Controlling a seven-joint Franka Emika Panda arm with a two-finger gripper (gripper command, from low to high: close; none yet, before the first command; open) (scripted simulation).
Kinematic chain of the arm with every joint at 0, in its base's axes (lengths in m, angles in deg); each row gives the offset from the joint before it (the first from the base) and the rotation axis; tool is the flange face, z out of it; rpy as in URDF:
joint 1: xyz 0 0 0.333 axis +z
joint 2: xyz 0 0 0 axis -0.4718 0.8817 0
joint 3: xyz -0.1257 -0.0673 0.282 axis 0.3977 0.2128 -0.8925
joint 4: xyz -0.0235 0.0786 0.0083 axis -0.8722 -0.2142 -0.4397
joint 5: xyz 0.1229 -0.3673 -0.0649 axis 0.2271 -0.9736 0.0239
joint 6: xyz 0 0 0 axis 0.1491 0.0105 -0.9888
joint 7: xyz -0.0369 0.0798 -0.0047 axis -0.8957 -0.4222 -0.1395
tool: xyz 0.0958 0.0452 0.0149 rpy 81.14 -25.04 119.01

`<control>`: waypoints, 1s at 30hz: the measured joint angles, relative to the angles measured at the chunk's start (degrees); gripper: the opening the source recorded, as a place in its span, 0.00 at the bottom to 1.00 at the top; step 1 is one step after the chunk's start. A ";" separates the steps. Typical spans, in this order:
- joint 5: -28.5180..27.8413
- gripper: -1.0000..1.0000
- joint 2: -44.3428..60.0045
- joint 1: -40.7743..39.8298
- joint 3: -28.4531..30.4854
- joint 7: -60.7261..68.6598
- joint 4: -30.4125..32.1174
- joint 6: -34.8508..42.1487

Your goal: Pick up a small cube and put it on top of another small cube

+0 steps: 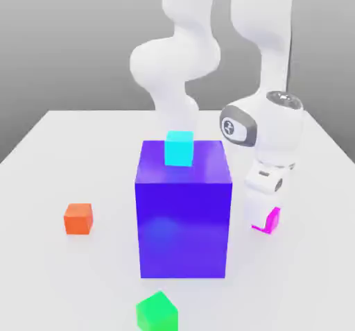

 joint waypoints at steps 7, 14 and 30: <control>3.04 0.00 -7.84 -4.53 -5.14 2.50 1.19 6.55; 0.99 0.00 -17.77 -5.12 -4.76 3.17 1.39 16.18; 1.87 0.00 -4.83 -33.21 11.57 27.70 -29.44 34.45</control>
